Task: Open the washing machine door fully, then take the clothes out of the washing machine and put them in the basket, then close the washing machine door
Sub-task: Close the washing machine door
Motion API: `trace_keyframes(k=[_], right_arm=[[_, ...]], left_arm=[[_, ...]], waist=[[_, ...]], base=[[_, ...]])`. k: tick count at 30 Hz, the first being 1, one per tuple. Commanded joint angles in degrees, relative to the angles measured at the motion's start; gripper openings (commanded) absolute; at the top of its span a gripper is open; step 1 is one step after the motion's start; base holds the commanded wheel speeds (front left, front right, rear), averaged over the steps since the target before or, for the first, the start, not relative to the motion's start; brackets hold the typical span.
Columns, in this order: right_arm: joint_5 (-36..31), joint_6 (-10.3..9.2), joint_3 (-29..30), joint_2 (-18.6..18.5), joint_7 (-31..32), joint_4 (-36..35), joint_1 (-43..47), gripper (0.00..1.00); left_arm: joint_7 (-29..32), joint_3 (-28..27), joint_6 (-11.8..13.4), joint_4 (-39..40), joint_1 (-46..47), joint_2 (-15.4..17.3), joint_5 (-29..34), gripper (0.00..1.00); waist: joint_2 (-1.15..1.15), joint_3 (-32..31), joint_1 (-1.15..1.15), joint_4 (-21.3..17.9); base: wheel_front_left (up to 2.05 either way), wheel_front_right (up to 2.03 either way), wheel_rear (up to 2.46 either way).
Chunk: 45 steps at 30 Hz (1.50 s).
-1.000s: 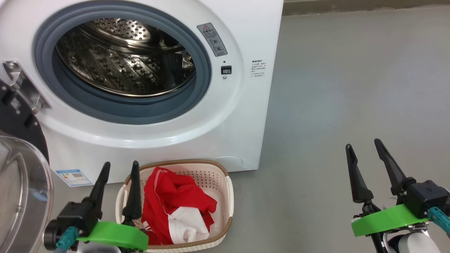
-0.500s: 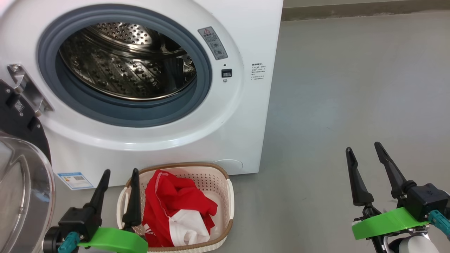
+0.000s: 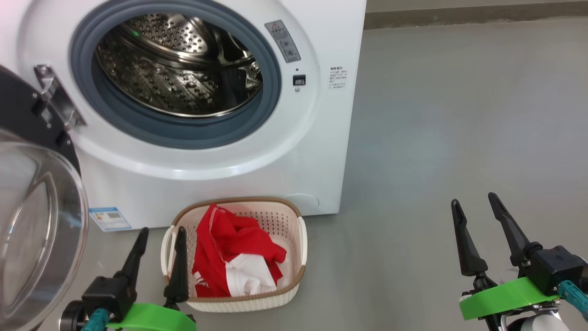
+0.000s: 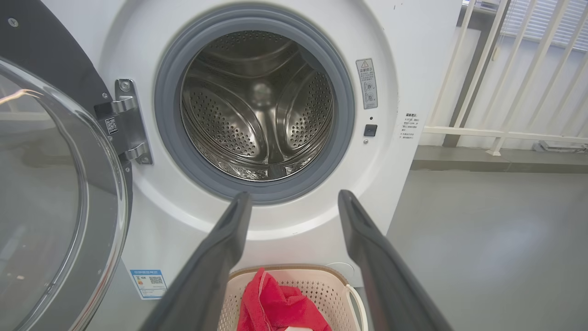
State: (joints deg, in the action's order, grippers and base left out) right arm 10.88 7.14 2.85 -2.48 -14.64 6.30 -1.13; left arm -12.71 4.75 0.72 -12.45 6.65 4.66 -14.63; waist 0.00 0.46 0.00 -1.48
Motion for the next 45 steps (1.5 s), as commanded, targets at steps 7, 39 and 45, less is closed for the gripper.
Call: trace_keyframes(k=[7,39,45], right_arm=[[-0.5,0.35,-1.4,-0.4,-0.4,-1.5,-0.6,1.00],[-1.2,0.35,-2.2,-0.4,-0.4,-2.1,-1.5,1.00],[-1.4,0.35,-2.6,-0.4,-0.4,-2.5,-1.9,1.00]], left_arm=[[-0.4,-1.1,0.0,2.2,0.5,1.5,0.2,1.00],[0.7,0.2,3.3,7.4,0.0,2.3,0.7,1.00],[0.7,0.2,3.8,8.4,0.1,2.5,0.6,1.00]], waist=[[0.00,0.2,0.00,0.2],[0.00,1.6,0.00,8.5],[0.00,2.1,0.00,12.3]], base=[[-0.81,0.81,0.00],[-0.01,0.01,0.00],[0.00,0.00,0.00]])
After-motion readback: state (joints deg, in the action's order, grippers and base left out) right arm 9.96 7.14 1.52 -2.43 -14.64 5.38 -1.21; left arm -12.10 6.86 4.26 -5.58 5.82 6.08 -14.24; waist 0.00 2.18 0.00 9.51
